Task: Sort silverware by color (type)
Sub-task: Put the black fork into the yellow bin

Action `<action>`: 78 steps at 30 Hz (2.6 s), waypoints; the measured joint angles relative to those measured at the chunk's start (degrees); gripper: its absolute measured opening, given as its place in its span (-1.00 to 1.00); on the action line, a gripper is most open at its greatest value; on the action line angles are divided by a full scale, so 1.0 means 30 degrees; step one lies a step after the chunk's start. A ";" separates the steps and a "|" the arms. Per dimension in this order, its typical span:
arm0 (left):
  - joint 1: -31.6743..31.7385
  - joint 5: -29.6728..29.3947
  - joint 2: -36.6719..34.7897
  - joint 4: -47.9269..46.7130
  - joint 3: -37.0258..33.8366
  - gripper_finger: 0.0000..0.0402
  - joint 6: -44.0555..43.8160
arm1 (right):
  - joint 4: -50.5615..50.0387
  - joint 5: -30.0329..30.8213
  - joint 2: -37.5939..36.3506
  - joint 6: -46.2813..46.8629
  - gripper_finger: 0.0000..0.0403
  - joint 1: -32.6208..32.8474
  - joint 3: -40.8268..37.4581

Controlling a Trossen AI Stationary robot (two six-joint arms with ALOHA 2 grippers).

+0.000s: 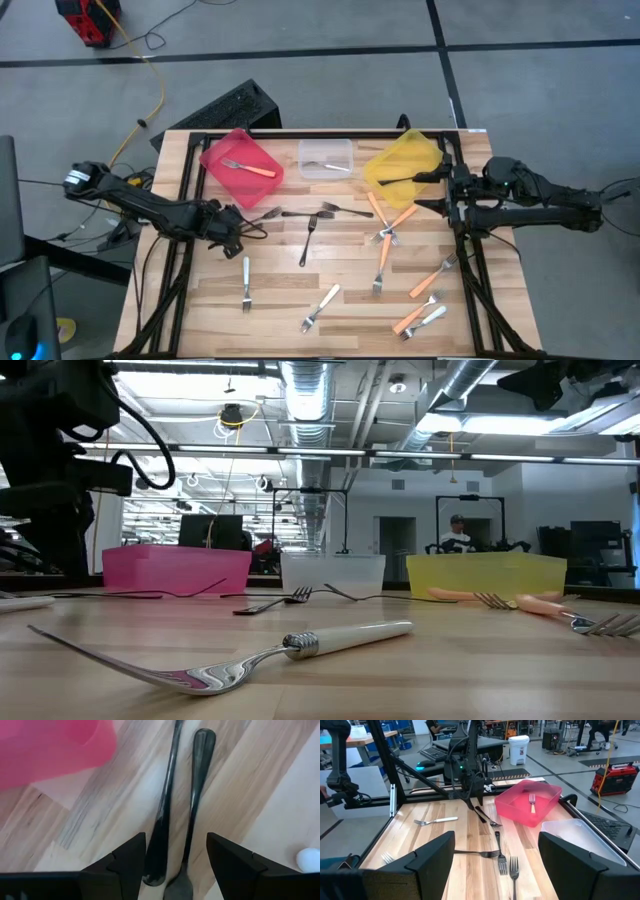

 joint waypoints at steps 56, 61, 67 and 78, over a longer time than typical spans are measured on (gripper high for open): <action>-0.0168 0.0472 0.0407 0.0983 0.1022 -1.00 -0.1359 | -0.0158 0.0000 0.0006 0.0160 0.54 0.0000 0.0000; -0.0168 -0.0326 0.0401 0.1078 0.1847 -1.00 -0.1390 | -0.0165 0.0000 0.0006 0.0156 0.54 0.0000 0.0000; -0.0168 -0.1345 0.0392 0.1644 0.3363 -1.00 -0.0603 | -0.0165 0.0000 0.0004 0.0160 0.54 0.0000 0.0000; -0.0168 -0.4305 0.0434 0.5070 0.5653 -1.00 0.1994 | -0.0165 0.0000 0.0005 0.0153 0.54 0.0000 0.0000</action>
